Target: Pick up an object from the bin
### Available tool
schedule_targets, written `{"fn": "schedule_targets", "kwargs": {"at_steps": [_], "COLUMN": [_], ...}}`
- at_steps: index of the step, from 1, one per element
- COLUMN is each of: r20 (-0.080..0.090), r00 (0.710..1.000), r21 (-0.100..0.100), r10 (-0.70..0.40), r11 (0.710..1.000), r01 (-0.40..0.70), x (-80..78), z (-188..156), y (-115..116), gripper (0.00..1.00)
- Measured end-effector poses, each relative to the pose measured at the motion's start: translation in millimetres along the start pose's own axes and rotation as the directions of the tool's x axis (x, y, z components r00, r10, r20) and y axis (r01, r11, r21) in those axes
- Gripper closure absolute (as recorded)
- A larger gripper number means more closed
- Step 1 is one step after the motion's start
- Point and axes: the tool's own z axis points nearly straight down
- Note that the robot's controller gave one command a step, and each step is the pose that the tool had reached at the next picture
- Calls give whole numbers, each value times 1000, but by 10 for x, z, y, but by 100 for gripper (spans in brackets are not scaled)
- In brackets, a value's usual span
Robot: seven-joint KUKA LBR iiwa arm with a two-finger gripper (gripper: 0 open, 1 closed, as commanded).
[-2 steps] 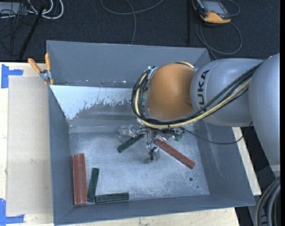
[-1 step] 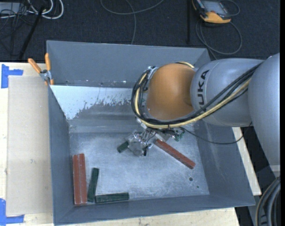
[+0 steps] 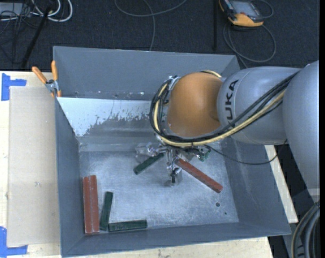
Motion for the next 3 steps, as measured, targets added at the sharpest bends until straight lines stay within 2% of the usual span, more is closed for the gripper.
{"fn": "schedule_targets", "kwargs": {"at_steps": [1,2,3], "r20": [2,2,3], "r00": [998,998,949], "r21": [1,2,5], "r10": [-65,-62,-316], "r11": [998,998,949], "r01": [65,62,316], "x": [-278,-276,-289], "z": [171,155,-662], "y": [104,94,239], "gripper": [0,100,100]}}
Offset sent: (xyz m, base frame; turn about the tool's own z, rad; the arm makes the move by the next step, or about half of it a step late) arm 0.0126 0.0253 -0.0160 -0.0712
